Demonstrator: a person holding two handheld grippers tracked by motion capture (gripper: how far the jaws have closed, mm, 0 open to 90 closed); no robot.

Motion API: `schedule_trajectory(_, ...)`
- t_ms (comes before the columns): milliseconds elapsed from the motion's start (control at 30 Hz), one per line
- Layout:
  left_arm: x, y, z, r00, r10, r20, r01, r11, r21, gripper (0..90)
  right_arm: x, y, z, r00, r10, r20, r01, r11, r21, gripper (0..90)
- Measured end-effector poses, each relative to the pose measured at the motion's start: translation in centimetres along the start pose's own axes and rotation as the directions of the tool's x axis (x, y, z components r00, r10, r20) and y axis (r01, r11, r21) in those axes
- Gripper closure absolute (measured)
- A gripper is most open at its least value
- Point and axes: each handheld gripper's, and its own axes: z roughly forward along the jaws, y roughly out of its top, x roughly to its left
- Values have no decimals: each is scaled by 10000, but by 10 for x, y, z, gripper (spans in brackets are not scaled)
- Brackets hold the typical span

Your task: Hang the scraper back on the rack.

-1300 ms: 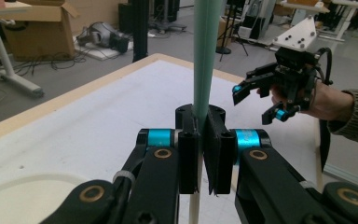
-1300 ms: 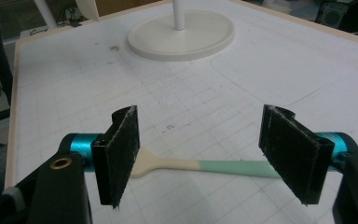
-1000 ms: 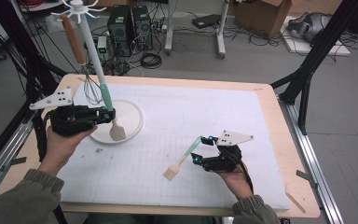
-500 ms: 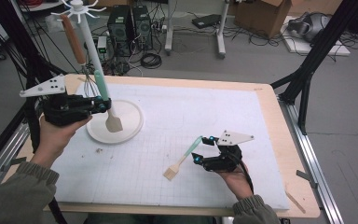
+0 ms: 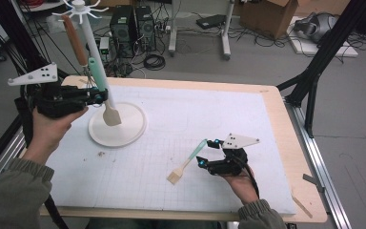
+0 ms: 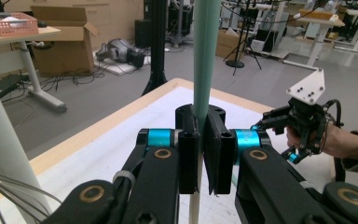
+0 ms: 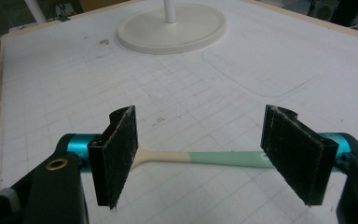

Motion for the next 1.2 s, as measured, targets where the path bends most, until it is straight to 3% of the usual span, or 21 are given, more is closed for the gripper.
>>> schedule_trajectory(233, 6, 12, -2, 9998, 44, -210, -43, 10000, 51, 842, 0, 0, 0, 10000, -39, 61, 39, 10000, 17, 254)
schedule_trajectory(900, 23, 40, -3, 9985, -378, -388, 370, 9991, -212, 842, -1, 0, 1, 10000, -35, 44, 35, 10000, -13, 254)
schedule_trajectory(1067, 28, 42, -2, 9977, -328, -601, 327, 9995, -29, 842, -1, 0, 1, 10000, 20, 10, -20, 10000, -45, 254)
schedule_trajectory(1200, 33, 42, -3, 9969, -461, -638, 451, 9988, -171, 842, 0, 0, 1, 10000, -26, 19, 26, 10000, -21, 254)
